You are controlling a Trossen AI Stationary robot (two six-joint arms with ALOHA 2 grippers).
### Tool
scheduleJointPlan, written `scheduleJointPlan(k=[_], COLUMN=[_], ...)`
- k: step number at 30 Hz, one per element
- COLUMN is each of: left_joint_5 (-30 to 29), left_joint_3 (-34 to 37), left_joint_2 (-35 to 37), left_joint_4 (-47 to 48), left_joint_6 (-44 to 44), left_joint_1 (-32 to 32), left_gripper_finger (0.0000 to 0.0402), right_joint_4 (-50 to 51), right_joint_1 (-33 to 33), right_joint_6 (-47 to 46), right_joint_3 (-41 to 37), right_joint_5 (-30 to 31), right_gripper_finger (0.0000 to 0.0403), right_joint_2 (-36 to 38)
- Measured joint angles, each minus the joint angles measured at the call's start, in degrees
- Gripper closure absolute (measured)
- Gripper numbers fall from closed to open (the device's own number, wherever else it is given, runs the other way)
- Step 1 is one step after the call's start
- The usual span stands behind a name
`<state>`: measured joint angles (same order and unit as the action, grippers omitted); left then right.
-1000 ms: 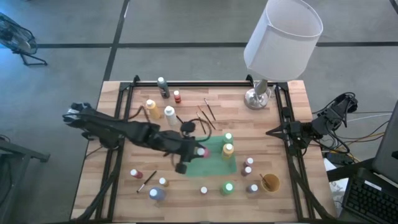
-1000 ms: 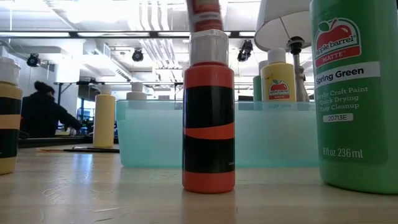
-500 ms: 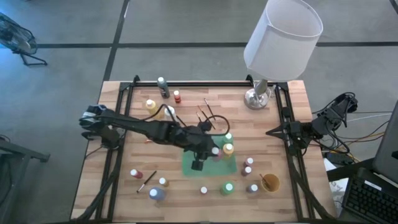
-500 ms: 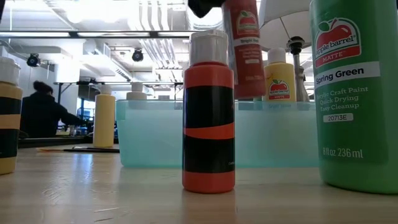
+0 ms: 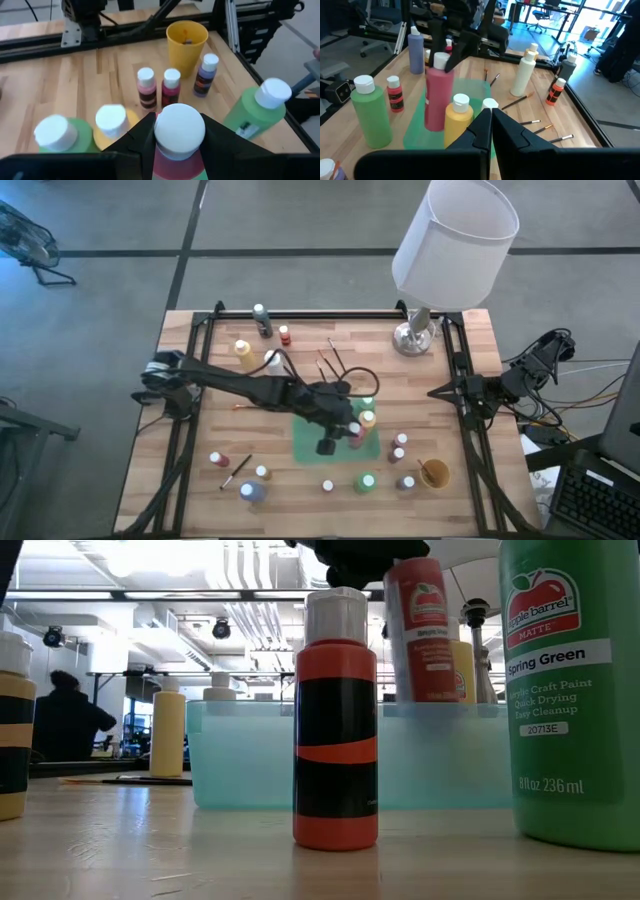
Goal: Pick & Place Paint Supplies
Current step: Put the light pink paint bottle into the green bin
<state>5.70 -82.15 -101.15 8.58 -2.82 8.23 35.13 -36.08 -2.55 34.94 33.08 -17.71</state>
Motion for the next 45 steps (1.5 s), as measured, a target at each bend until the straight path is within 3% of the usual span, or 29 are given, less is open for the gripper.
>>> scheduleJointPlan(k=[45], left_joint_5=[1.1], left_joint_3=[0.8], left_joint_2=[-6.9], left_joint_4=[-10.1], left_joint_6=[0.0], left_joint_1=[-0.5], left_gripper_finger=[0.0277], right_joint_4=[0.0], right_joint_1=[0.0], right_joint_6=[0.0], right_joint_3=[0.0], right_joint_5=[0.0], right_gripper_finger=[0.0394], right_joint_2=[-0.1])
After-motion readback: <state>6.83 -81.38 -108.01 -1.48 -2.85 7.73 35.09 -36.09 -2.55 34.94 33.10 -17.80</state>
